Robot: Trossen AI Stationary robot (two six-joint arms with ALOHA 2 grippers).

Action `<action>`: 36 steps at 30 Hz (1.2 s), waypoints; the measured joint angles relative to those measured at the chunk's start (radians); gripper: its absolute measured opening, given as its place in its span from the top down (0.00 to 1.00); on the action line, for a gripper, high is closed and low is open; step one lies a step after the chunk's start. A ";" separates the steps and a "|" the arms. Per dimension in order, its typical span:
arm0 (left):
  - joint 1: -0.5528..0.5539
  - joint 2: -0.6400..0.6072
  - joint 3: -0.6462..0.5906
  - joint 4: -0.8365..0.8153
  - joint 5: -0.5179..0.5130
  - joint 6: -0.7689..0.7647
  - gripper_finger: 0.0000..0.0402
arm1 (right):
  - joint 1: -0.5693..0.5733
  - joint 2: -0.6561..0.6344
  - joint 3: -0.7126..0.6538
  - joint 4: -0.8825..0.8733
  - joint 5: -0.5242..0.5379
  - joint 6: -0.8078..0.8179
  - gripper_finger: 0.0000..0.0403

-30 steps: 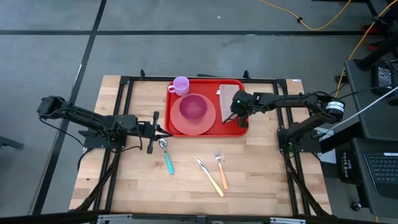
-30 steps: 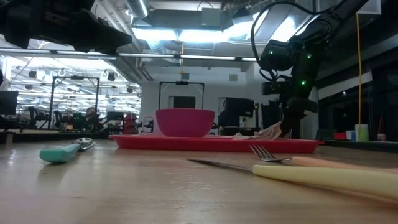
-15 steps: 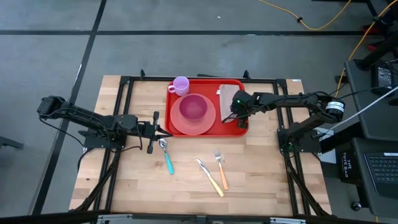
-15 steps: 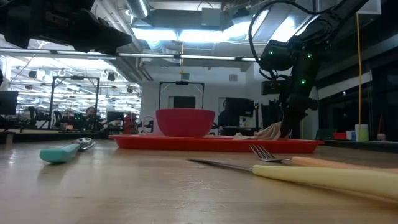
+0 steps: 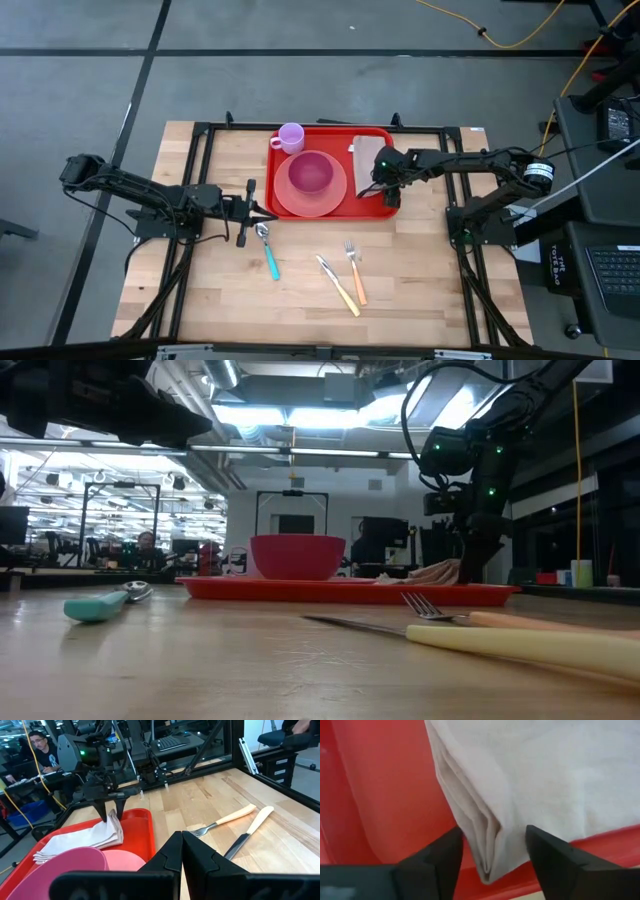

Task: Set up tray
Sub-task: Put the light brown table napkin to the right side of the plate on the tray

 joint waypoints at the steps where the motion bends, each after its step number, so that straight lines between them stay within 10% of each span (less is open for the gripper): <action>1: 0.000 0.000 0.000 0.000 0.000 0.000 0.99 | 0.000 0.000 0.000 0.000 -0.001 0.003 0.43; 26: 0.000 0.000 0.000 -0.004 0.000 0.000 0.99 | 0.000 -0.001 0.135 -0.131 -0.137 0.084 0.31; 36: 0.000 0.000 0.000 -0.007 0.000 0.000 0.99 | -0.038 -0.001 0.135 -0.119 -0.236 0.052 0.59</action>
